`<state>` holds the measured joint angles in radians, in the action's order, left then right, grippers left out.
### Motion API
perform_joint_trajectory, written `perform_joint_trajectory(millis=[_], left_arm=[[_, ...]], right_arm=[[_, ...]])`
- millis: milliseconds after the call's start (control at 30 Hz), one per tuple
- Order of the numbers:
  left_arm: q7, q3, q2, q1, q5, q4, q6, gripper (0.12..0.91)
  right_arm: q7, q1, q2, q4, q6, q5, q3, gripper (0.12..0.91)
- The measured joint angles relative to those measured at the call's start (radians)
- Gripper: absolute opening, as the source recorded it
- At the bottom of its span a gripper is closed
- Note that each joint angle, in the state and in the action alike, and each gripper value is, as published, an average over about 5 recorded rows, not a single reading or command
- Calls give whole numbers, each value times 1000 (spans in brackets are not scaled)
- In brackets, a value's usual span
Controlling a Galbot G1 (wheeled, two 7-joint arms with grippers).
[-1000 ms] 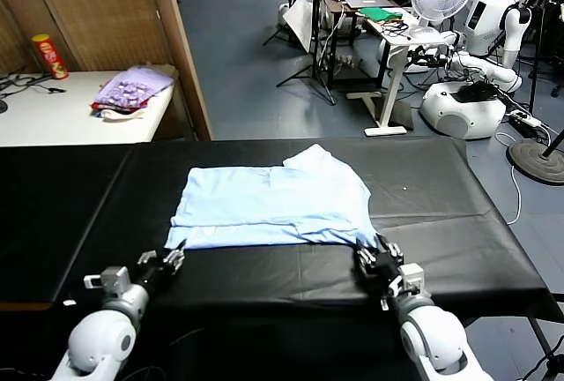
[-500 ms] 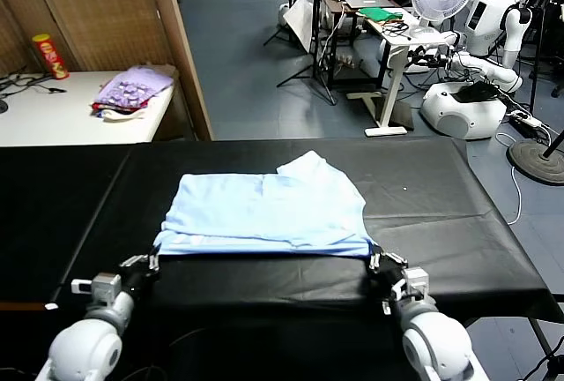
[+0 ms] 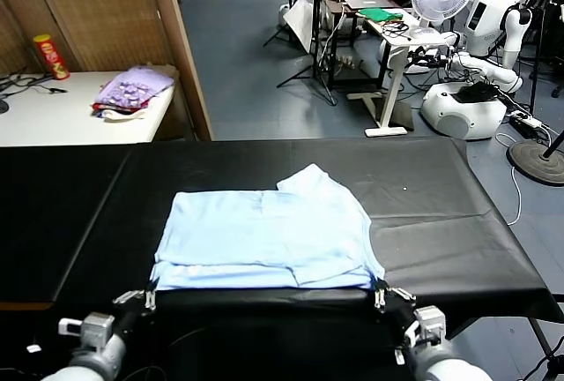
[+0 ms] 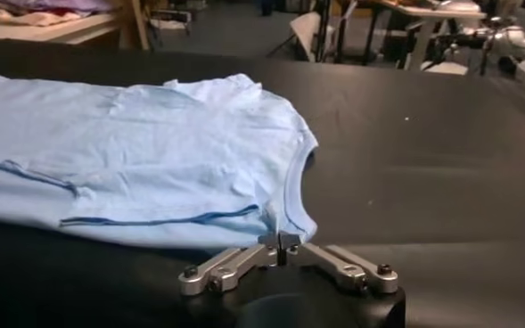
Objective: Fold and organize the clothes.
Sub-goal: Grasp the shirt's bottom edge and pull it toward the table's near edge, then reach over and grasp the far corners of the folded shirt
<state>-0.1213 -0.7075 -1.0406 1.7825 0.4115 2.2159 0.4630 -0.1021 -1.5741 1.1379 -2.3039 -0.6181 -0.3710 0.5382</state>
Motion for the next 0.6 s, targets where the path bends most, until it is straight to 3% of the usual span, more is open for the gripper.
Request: perform_joint_trajectory(millis=[133, 233, 367, 600], left_arm=[[8, -39, 4, -15, 52, 12, 24, 698], [6, -55, 19, -55, 105, 5, 34, 782], [-4, -29, 48, -177, 188, -45, 66, 797], [-21, 105, 72, -489, 293, -236, 126, 798]], right_arm=[[-12, 157, -17, 94, 4, -2, -44, 796], [-19, 312, -16, 205, -5, -13, -101, 798], [-26, 520, 2, 379, -13, -28, -189, 798], [-23, 793, 63, 677, -3, -28, -319, 798]])
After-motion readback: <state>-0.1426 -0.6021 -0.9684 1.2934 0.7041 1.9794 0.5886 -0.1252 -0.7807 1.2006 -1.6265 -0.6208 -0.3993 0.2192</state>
